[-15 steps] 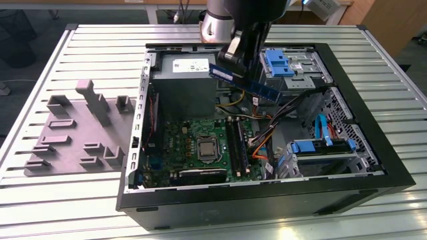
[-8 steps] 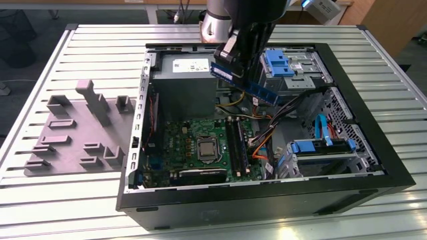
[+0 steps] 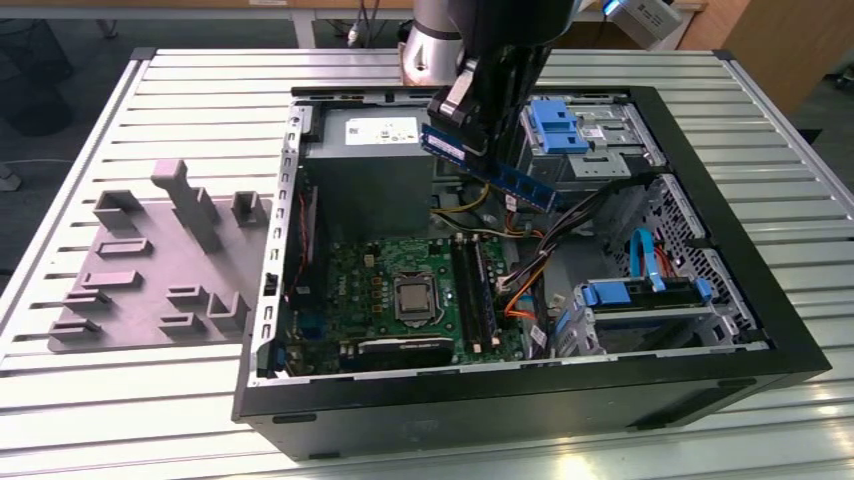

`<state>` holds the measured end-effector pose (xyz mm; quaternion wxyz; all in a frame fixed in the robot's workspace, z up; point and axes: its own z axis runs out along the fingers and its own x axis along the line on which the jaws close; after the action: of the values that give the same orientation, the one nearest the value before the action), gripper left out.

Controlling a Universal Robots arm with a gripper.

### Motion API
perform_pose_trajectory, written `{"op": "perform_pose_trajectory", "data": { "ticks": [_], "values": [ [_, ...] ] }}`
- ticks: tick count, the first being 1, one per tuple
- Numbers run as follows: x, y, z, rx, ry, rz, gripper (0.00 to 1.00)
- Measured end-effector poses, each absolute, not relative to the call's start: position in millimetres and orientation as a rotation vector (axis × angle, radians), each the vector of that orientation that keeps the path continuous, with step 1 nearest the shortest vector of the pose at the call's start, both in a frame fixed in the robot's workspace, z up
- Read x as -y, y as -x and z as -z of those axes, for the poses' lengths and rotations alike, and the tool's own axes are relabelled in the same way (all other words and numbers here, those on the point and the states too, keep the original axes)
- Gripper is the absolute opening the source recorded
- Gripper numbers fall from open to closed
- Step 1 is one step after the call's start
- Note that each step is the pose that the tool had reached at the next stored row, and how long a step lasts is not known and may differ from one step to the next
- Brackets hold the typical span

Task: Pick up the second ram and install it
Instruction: 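Insert the second ram into the second slot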

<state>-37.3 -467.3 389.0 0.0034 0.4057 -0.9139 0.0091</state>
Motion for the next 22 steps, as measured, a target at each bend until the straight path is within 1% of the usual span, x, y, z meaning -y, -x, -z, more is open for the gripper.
{"op": "perform_pose_trajectory", "data": {
  "ticks": [7,22],
  "values": [
    [467.3,37.4,-388.9,2.874,-1.252,-0.029,0.14],
    [467.3,37.3,-384.5,2.996,-0.898,-0.043,0.14]
  ]
}}
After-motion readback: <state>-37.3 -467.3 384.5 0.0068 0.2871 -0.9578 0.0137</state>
